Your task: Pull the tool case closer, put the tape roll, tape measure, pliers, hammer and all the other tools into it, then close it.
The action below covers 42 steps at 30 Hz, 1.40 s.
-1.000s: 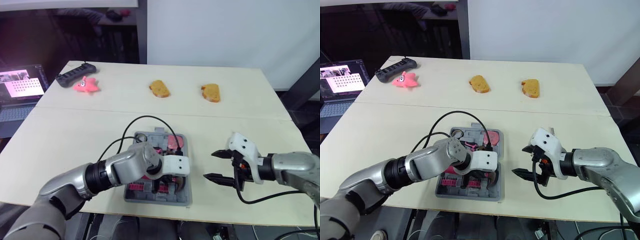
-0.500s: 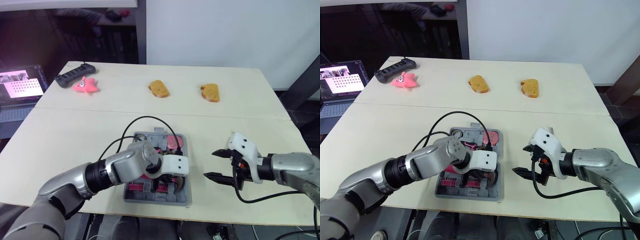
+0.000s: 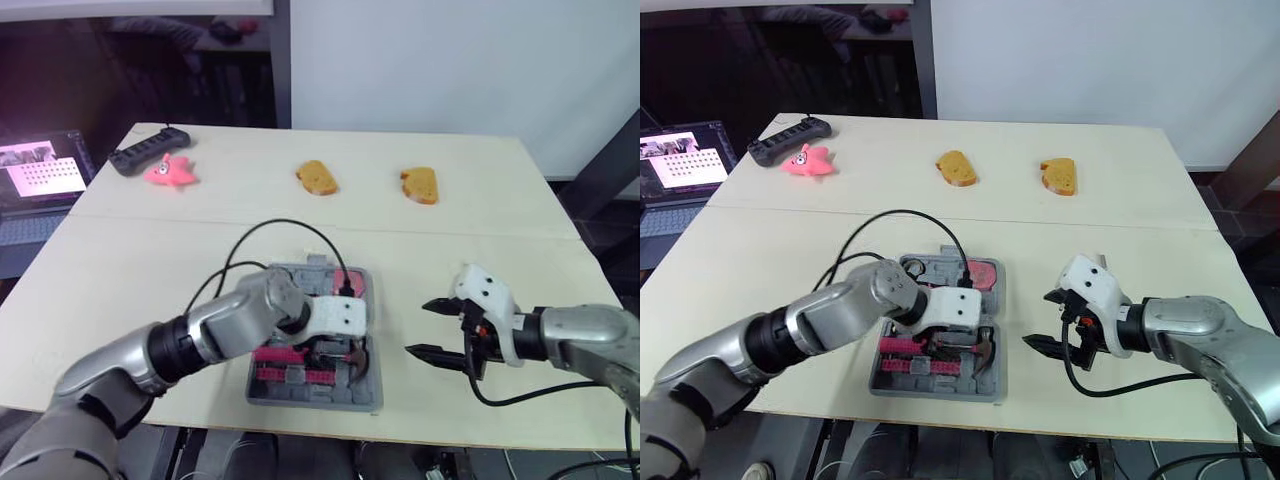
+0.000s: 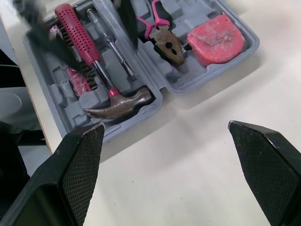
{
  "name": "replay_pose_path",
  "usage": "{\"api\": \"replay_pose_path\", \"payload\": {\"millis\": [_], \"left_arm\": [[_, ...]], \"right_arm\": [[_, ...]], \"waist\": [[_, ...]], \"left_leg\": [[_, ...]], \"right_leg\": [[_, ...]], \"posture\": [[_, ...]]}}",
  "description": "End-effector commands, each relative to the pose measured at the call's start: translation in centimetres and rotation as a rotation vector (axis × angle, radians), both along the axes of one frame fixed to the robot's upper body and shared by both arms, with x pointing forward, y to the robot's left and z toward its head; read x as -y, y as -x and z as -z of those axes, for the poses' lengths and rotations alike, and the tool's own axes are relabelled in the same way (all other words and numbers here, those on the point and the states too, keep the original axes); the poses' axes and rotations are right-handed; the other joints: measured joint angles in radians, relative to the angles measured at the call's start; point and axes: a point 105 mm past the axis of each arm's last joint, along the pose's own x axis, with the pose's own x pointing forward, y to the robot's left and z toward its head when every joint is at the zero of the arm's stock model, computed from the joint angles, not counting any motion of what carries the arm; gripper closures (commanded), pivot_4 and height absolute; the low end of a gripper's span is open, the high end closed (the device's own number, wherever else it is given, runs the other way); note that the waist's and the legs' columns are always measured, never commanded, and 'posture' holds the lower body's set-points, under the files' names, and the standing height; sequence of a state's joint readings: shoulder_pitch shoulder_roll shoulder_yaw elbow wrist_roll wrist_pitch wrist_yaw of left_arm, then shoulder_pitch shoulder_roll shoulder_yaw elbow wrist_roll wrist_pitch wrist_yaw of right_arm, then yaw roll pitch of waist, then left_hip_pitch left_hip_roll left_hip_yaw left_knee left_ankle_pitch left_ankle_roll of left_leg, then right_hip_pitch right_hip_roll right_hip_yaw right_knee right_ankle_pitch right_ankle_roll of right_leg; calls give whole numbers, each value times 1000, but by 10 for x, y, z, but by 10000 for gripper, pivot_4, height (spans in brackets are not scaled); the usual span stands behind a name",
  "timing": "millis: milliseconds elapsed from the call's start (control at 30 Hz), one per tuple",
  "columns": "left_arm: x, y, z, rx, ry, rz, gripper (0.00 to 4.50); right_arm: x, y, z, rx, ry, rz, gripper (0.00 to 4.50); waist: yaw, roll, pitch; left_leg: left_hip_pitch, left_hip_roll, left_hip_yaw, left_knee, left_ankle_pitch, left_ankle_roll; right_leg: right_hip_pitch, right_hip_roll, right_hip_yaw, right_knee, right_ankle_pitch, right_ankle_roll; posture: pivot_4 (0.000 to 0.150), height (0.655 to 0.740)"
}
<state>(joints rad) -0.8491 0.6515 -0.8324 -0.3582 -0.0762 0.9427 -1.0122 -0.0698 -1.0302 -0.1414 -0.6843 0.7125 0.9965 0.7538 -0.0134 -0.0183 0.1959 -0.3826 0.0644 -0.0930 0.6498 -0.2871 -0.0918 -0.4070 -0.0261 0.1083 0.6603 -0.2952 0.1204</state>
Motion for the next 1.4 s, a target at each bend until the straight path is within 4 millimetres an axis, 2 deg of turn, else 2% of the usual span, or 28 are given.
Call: {"api": "replay_pose_path", "payload": {"millis": [33, 100, 200, 300, 367, 400, 500, 667, 800, 1067, 1400], "left_arm": [[-2, -1, -21, 50, 77, 30, 7080], [-11, 2, -24, 17, 120, 11, 7080], [-24, 10, -22, -48, 176, -23, 15398], [-30, 14, -15, -64, 194, -41, 31028], [-27, 17, -13, -87, 228, -48, 42011], [-25, 17, -11, -86, 244, -54, 44540], [-22, 15, -3, -64, 269, -62, 44540], [-24, 22, 11, -121, 288, -92, 44540], [-30, 23, 23, -130, 249, -120, 44540], [-32, 21, 29, -145, 231, -139, 44540], [-49, 17, 56, -152, 116, -197, 44540]], "right_arm": [[-6, -1, -8, 40, -15, -27, 0], [-5, -1, -7, 41, -15, -27, 0], [-5, -3, -8, 43, -16, -26, 0], [-5, -4, -7, 45, -14, -23, 0], [-5, -5, -7, 46, -15, -23, 0], [-5, -5, -7, 46, -16, -23, 0], [-6, -6, -7, 48, -19, -22, 0], [-6, -5, -8, 51, -21, -19, 0], [-5, -4, -9, 51, -20, -12, 0], [-5, -1, -9, 47, -20, -11, 0], [-7, -1, -8, 42, -25, -3, 0]], "waist": [[1, 0, 0], [1, 0, 0], [-2, 0, 0], [1, 0, 0], [4, 0, 0], [4, 0, 0], [2, 0, 0], [-2, 0, 0], [1, 0, 0], [1, 0, 0], [-1, 0, 0]], "left_leg": [[0, 0, 0, 0, 0, 0], [0, 0, 0, 0, 0, 0], [0, 0, 0, 0, 0, 0], [1, 0, 0, 0, 0, 0], [1, 0, 0, 0, 0, 0], [1, 0, 0, 0, 0, 0], [1, 0, 0, 0, 0, 0], [2, 0, 1, 0, 0, 0], [2, 0, 1, 0, 0, 0], [2, 0, 1, 0, 0, 0], [7, 0, 2, -1, -1, 1]], "right_leg": [[0, 0, 0, 0, 0, 0], [0, 0, 0, 0, 0, 0], [0, 0, 0, 1, 0, 0], [0, 0, 0, 2, 0, 0], [0, 0, 0, 2, 0, 0], [0, 0, 0, 2, 0, 0], [0, 0, 0, 2, 0, 0], [0, 0, 0, 3, 0, 0], [0, 0, 1, 3, 0, 0], [0, 0, 1, 3, 0, 0], [4, 0, 1, 2, 0, 0]], "posture": [[1500, 7400], [1500, 7400], [1500, 7400], [1500, 7400], [1500, 7400], [1500, 7400], [1500, 7400], [1500, 7400], [1500, 7400], [1500, 7400], [1500, 7400]]}}
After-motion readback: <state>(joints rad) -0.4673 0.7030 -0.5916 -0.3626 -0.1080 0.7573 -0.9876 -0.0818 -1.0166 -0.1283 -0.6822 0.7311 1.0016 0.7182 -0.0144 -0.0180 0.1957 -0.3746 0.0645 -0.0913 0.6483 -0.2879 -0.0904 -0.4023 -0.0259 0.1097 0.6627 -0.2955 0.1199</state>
